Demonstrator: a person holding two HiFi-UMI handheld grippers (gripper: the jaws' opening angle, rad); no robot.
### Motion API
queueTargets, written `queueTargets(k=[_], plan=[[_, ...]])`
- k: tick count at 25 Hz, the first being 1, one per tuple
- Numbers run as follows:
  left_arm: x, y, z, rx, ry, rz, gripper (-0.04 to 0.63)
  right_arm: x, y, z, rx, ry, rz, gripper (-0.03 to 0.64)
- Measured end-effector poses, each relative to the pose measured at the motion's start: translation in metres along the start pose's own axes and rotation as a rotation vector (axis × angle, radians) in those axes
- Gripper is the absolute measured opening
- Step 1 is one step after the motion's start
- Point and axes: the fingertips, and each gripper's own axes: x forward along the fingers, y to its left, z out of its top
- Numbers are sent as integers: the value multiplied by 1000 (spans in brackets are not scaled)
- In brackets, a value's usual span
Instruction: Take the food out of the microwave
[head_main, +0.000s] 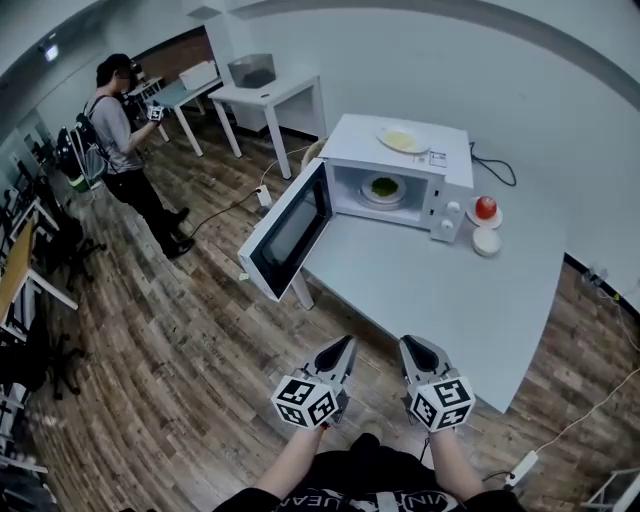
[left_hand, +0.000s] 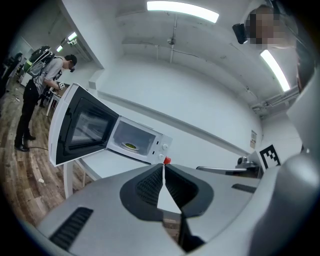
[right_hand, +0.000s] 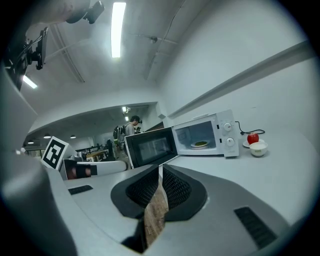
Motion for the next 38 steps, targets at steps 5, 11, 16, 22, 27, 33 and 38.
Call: queueTargets(k=[5,11,16,22,27,33,38], plan=[[26,2,-2,-5,1,-3,20,11,-21,3,-3,4,2,43],[39,6,-3,4,32,-6,20,21,-31,0,25,11,5,43],[58,25,-4,5,57,-4,20,46,-37,-7,32,35,20,43],[106,41,8,3,60,-47,20,76,-67,5,10,58,-7,43],[148,59,25,20,62,-89,20,113,-87,19,0,58,-19,43],[182,88,40,18,69,-111,20,153,-100,31,-11,65,-24,43],[203,110,47,17,77,-127,20,181,-109,34,-6,67,-39,43]])
